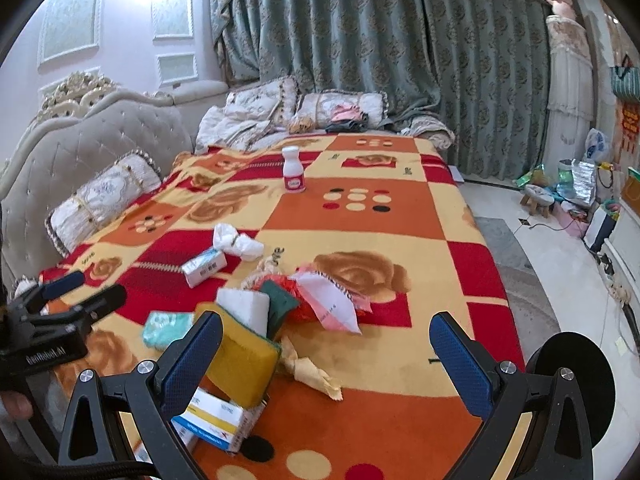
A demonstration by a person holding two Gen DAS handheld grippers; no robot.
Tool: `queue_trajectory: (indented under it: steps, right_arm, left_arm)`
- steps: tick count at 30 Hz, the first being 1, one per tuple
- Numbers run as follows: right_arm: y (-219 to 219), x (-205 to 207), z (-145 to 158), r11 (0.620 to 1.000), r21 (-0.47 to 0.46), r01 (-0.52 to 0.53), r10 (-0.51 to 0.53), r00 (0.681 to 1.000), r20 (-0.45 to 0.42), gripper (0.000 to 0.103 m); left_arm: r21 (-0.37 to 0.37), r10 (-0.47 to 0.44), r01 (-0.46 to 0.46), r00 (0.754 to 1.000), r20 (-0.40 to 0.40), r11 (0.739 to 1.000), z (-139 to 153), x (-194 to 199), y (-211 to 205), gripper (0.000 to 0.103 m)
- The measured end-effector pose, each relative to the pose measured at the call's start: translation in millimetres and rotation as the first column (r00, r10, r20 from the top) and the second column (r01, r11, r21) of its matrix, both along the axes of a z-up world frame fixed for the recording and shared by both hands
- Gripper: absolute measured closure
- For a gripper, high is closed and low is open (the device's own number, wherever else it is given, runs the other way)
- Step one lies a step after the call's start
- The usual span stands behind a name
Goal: Collect trash
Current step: 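Grasp the yellow sponge with the right tool while the left tool grasps the teal tissue pack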
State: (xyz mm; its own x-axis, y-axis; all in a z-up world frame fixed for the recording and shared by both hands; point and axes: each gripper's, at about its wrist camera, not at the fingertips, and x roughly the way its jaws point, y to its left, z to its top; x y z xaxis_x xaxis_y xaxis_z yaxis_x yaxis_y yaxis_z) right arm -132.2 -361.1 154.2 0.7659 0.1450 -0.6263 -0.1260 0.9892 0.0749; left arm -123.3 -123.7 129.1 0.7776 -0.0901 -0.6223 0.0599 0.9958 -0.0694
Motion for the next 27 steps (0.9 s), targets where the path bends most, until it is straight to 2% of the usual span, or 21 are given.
queue_trajectory:
  steps: [8,10,12,14,21,25,27]
  right_arm:
    - [-16,5,-33,0.998,-0.039,-0.041,0.037,0.995,-0.097,0.000]
    - [-20,9,-42,0.999,-0.028,-0.043,0.039,0.991,-0.125,0.002]
    - [-24,16,-51,0.999,-0.015,-0.046,0.043,0.987,-0.158,0.011]
    - [-25,21,-55,0.999,-0.007,-0.049,0.047,0.983,-0.176,0.014]
    - [-27,32,-60,0.999,0.005,-0.048,0.048,0.982,-0.184,0.014]
    - [-30,36,-66,0.997,0.038,-0.063,0.070,0.972,-0.224,0.014]
    - [-28,36,-68,0.997,0.019,-0.072,0.074,0.970,-0.229,0.014]
  left_arm:
    - [0.024,-0.001,0.004,0.993,-0.114,1.000,-28,2,37,0.001]
    - [0.040,0.005,0.000,0.992,-0.128,0.999,-34,4,41,0.001]
    - [0.048,0.010,-0.003,0.991,-0.136,0.999,-39,7,43,0.001]
    - [0.041,0.003,0.003,0.988,-0.152,0.999,-45,13,45,0.001]
    - [-0.020,-0.034,0.031,0.974,-0.225,0.999,-60,39,38,0.001]
    - [-0.006,-0.045,0.045,0.969,-0.242,0.999,-70,55,32,0.000]
    - [-0.013,-0.052,0.051,0.964,-0.259,0.999,-75,62,32,0.001]
